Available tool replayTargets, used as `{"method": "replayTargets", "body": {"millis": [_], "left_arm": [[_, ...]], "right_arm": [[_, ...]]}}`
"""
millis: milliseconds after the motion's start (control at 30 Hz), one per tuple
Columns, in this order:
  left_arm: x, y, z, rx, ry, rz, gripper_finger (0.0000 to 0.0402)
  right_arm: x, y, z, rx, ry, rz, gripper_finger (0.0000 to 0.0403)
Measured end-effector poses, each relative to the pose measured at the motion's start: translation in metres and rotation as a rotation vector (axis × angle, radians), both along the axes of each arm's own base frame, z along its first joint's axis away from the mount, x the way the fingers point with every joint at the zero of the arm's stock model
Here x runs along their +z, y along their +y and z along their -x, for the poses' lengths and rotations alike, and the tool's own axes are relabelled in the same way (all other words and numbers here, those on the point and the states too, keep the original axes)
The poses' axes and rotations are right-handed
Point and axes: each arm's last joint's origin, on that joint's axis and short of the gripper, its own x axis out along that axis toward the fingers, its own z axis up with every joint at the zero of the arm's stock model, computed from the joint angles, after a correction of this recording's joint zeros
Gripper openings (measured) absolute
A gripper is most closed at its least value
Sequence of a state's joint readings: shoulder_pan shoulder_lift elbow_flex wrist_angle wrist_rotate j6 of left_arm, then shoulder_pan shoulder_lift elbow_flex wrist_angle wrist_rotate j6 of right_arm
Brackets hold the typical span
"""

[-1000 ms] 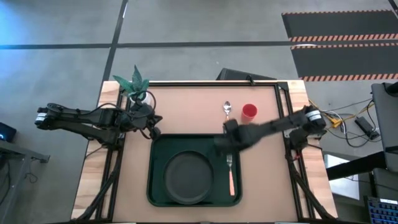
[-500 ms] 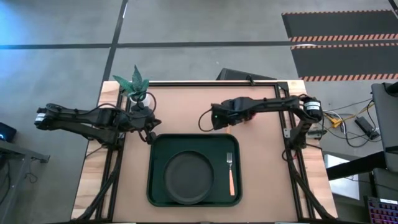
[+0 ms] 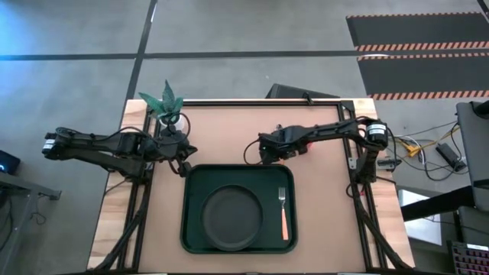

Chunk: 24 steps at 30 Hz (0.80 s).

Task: Pick and place plate/cup/fork/spoon on tray
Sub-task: Put the orange cup on the black serving tray to the top right of the black plate

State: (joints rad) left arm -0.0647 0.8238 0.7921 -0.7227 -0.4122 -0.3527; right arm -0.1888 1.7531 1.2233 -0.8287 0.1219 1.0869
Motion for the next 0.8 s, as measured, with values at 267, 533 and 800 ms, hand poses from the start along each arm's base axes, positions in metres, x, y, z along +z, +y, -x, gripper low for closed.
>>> {"method": "replayTargets", "body": {"millis": [267,533,800], "left_arm": [[0.0,0.0,0.0,0.001,-0.001,0.001,0.0],[0.0,0.0,0.0,0.0,0.001,0.001,0.0],[-0.001,0.0,-0.001,-0.001,0.007,-0.001,0.0]], "right_arm": [[-0.015,-0.007,-0.01,-0.026,-0.049,0.006,0.0141],[-0.017,-0.014,-0.013,-0.034,-0.086,0.004,0.0141],[0.003,-0.016,-0.023,0.047,-0.123,0.035,0.0141]]}}
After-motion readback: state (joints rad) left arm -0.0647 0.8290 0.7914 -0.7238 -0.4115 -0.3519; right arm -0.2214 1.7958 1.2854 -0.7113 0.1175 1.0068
